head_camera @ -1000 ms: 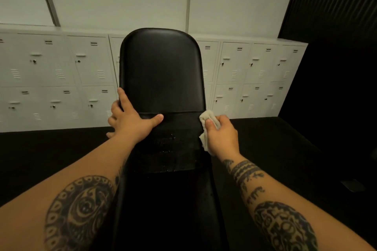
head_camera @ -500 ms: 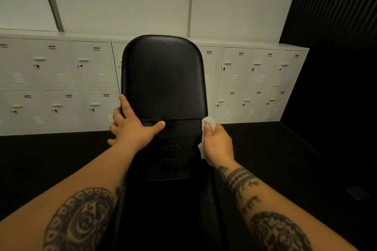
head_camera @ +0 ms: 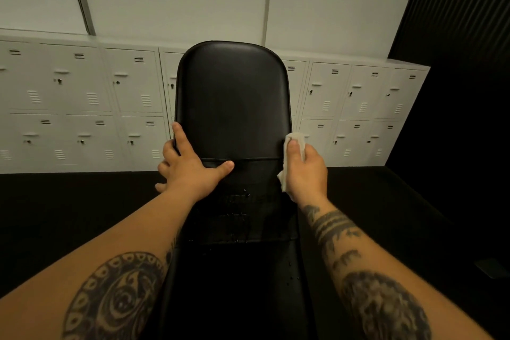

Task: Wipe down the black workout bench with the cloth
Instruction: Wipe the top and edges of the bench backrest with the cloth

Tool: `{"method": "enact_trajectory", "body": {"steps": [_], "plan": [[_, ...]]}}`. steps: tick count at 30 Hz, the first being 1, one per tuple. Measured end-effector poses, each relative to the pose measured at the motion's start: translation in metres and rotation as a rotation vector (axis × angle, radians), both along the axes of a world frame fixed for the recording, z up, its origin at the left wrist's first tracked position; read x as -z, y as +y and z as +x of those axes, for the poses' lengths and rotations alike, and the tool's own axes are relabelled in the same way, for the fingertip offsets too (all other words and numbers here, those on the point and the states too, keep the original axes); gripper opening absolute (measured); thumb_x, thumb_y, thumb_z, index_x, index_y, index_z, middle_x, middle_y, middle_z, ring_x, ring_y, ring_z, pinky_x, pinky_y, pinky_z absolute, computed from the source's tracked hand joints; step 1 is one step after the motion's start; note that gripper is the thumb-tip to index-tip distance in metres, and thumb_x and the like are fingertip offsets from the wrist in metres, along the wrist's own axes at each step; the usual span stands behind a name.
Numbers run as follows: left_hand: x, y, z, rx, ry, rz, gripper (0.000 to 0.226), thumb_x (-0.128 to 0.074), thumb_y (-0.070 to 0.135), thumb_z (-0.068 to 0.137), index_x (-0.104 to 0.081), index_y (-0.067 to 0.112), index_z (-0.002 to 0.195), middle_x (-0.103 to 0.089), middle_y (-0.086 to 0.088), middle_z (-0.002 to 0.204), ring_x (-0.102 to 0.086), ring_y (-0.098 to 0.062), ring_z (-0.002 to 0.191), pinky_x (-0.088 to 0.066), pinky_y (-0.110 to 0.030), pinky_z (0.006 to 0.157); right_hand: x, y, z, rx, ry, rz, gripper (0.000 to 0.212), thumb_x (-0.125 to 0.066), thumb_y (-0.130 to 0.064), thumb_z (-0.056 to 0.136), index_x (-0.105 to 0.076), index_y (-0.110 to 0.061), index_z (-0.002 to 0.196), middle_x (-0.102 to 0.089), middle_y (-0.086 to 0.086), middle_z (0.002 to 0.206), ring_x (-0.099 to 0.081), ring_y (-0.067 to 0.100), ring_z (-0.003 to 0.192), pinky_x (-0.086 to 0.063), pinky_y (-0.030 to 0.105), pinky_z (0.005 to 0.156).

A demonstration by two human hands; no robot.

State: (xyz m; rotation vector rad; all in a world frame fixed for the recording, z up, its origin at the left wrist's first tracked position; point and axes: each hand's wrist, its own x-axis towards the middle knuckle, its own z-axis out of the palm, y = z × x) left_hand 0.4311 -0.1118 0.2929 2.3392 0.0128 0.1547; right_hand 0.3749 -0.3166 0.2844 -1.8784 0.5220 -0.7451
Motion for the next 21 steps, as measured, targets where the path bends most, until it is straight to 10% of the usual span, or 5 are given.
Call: {"method": "enact_trajectory", "body": {"steps": [5, 13, 17, 21], "plan": [[0.001, 0.002, 0.002, 0.001, -0.007, 0.007, 0.14, -0.08, 0.066, 0.07, 0.033, 0.044, 0.148, 0.005, -0.003, 0.166, -0.011, -0.043, 0.149, -0.021, -0.072, 0.114, 0.016, 0.018, -0.003, 0.073, 0.191, -0.465, 0.074, -0.043, -0.062, 0.094, -0.01, -0.035, 0.154, -0.035, 0.005, 0.137, -0.039, 0.026, 0.125, -0.035, 0.048, 0.107], [-0.005, 0.002, -0.003, 0.024, 0.031, -0.013, 0.14, -0.082, 0.062, 0.071, 0.032, 0.042, 0.15, 0.004, -0.004, 0.166, -0.014, -0.044, 0.148, -0.022, -0.071, 0.115, -0.007, -0.007, 0.01, -0.04, 0.159, 0.201, 0.026, -0.055, -0.048, 0.093, -0.063, -0.025, 0.103, -0.064, 0.002, 0.103, -0.062, 0.021, 0.096, -0.051, 0.042, 0.094], [-0.02, 0.016, -0.014, 0.105, 0.126, -0.116, 0.132, -0.08, 0.057, 0.077, 0.026, 0.041, 0.154, 0.012, -0.003, 0.169, -0.006, -0.043, 0.152, -0.017, -0.061, 0.122, -0.023, -0.007, -0.021, 0.028, 0.396, 0.021, 0.029, -0.048, -0.038, 0.1, -0.06, -0.012, 0.101, -0.064, 0.009, 0.104, -0.057, 0.023, 0.088, -0.043, 0.032, 0.078], [-0.027, 0.034, -0.035, 0.089, 0.012, -0.164, 0.102, -0.069, 0.048, 0.092, 0.005, 0.039, 0.161, 0.013, 0.002, 0.17, -0.001, -0.038, 0.154, -0.017, -0.057, 0.122, -0.033, 0.018, -0.068, 0.002, 0.101, 0.068, 0.023, -0.052, -0.041, 0.098, -0.063, -0.021, 0.104, -0.064, 0.002, 0.095, -0.059, 0.013, 0.079, -0.042, 0.026, 0.059]]}}
